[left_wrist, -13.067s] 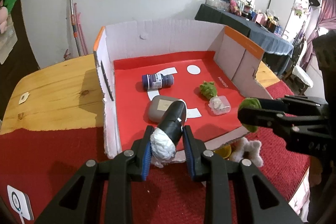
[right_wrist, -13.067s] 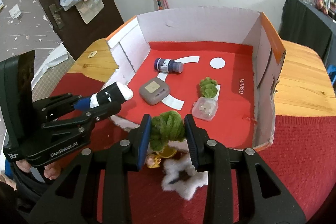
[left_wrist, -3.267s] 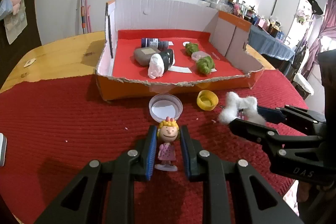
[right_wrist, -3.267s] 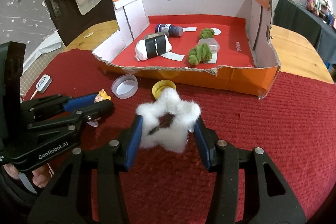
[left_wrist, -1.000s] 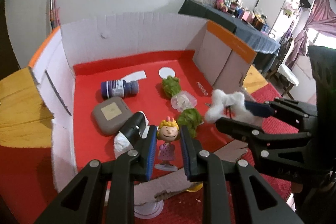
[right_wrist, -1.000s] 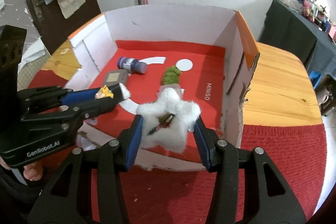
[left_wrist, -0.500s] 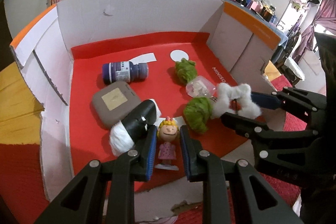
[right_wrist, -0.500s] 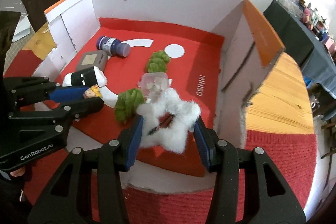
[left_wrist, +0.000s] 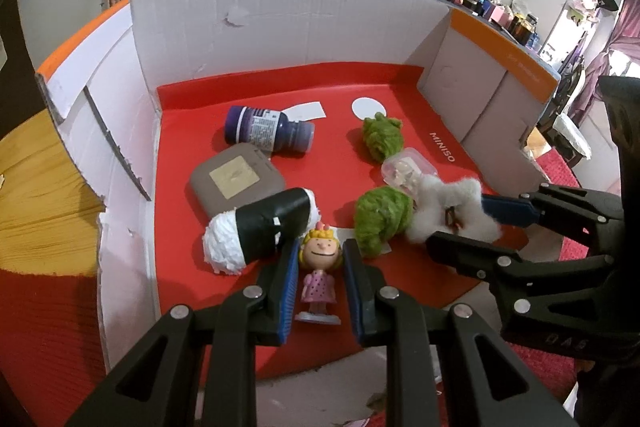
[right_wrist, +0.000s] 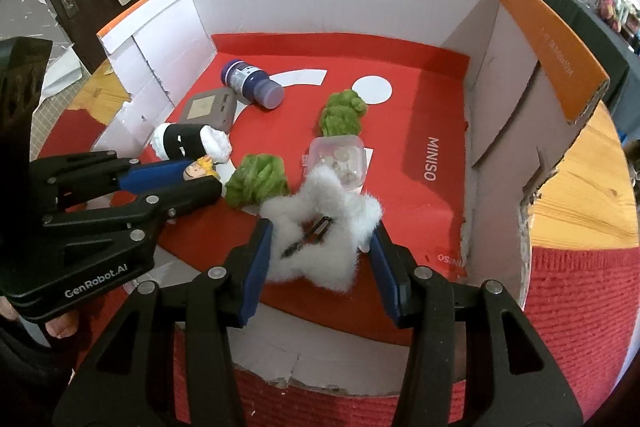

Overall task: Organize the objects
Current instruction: 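Lower the doll and star onto the box floor and open both grippers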

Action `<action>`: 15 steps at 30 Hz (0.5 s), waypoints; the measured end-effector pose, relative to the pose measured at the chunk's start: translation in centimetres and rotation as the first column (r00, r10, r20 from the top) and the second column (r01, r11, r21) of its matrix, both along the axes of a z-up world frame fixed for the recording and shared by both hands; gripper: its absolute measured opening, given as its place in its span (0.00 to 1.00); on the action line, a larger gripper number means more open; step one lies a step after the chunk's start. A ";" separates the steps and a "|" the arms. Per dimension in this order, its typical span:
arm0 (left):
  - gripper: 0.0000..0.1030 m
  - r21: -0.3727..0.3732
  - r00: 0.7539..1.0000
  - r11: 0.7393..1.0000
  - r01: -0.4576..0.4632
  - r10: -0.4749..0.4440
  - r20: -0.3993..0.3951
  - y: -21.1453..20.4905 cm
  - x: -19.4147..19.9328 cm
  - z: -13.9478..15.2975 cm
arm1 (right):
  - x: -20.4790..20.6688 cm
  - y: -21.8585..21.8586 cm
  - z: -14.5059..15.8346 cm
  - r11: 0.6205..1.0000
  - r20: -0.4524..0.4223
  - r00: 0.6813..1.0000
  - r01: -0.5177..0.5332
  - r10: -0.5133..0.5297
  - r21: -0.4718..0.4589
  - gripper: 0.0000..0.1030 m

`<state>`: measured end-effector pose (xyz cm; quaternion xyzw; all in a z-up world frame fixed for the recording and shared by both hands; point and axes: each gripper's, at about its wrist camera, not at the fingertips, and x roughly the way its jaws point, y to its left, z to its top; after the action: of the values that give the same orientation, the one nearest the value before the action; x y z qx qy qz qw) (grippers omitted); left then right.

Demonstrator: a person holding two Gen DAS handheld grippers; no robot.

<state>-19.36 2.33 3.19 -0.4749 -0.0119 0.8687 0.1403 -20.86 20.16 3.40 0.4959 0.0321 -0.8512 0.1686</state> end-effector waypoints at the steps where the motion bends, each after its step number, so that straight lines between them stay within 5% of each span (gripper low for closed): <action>1: 0.22 -0.002 1.000 1.000 0.000 0.000 -0.001 0.0 0.0 0.0 | 0.0 0.1 0.0 1.000 0.003 1.000 0.001 -0.001 -0.007 0.45; 15: 0.22 0.008 1.000 1.000 -0.006 0.006 -0.003 0.0 0.0 -0.1 | -0.3 0.1 -0.2 1.000 0.002 1.000 -0.001 0.001 -0.018 0.45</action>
<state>-19.40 2.34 3.14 -0.4731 -0.0167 0.8697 0.1399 -21.20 20.21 3.22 0.4952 0.0246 -0.8509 0.1735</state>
